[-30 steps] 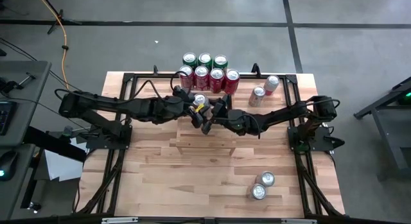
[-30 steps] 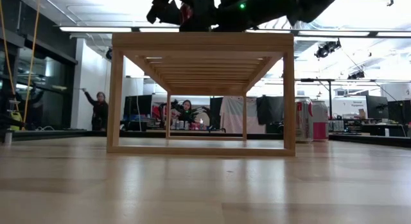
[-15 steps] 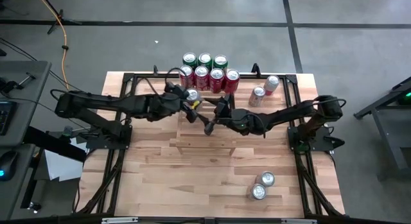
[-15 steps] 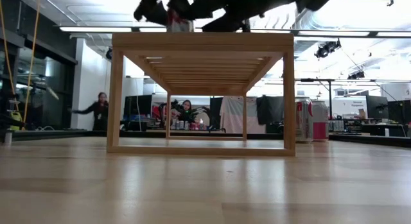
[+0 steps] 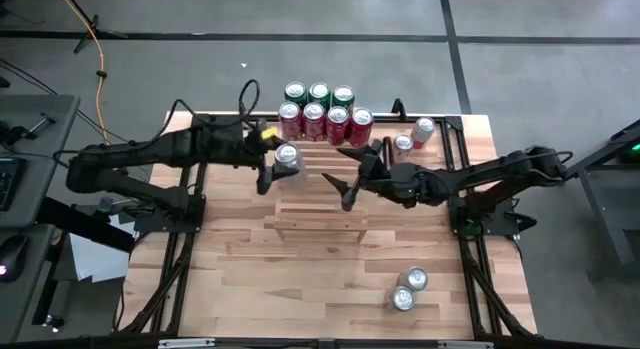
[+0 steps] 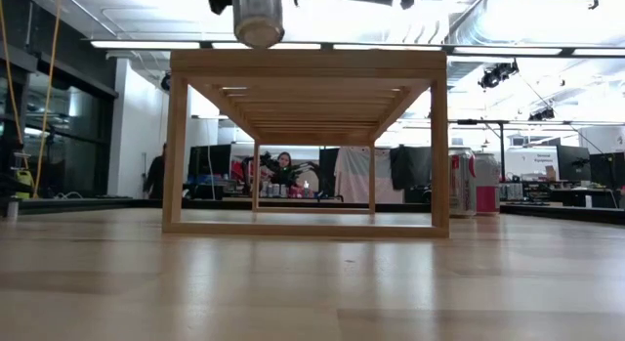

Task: Place canned beverage on shelf
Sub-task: Put the bottom left silver soda can on the shelf, then put the top silver soda can on the shelf aligned with the other silver soda can

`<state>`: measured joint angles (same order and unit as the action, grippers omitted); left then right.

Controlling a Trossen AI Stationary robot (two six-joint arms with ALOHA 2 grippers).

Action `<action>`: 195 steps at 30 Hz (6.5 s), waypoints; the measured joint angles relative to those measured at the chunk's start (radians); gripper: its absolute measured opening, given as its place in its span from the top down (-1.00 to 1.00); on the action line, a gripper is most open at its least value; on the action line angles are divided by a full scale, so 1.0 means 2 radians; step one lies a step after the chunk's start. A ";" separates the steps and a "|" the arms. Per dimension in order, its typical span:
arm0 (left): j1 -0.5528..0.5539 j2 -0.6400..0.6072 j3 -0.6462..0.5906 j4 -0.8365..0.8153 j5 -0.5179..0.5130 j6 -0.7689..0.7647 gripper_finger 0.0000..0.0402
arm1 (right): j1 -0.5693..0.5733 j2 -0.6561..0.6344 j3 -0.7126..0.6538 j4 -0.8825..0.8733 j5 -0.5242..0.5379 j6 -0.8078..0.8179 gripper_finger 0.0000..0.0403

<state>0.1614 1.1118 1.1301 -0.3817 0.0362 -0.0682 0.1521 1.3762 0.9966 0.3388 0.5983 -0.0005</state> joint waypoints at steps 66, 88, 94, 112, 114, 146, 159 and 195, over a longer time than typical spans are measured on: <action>0.125 0.018 -0.041 0.059 0.016 0.139 -0.86 | 0.024 -0.012 0.000 -0.012 0.000 -0.009 -0.69; 0.041 0.016 0.033 0.080 0.037 -0.027 -0.86 | 0.005 -0.114 -0.001 -0.145 0.020 0.140 -0.69; -0.007 -0.017 -0.024 0.151 -0.046 -0.069 -0.86 | -0.017 -0.177 -0.001 -0.299 0.029 0.222 -0.69; -0.065 -0.111 -0.093 0.194 -0.208 -0.131 -0.86 | -0.266 -0.173 -0.095 -0.554 -0.031 0.497 -0.69; -0.065 -0.111 -0.093 0.194 -0.210 -0.131 -0.86 | -0.296 -0.165 -0.111 -0.512 -0.046 0.492 -0.69; -0.065 -0.111 -0.093 0.194 -0.226 -0.112 -0.86 | -0.342 -0.037 -0.123 -0.443 -0.070 0.460 -0.44; -0.065 -0.114 -0.093 0.194 -0.230 -0.119 -0.86 | -0.207 -0.264 -0.060 -0.596 -0.144 0.285 -0.43; -0.125 0.121 0.076 0.109 0.002 -0.030 -0.86 | -0.001 0.121 0.474 -0.578 -0.289 -0.034 -0.43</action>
<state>-0.0891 1.3537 1.2816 -0.1645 0.0396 -0.1290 0.1509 1.6189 1.9439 -0.8167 0.0212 -0.0689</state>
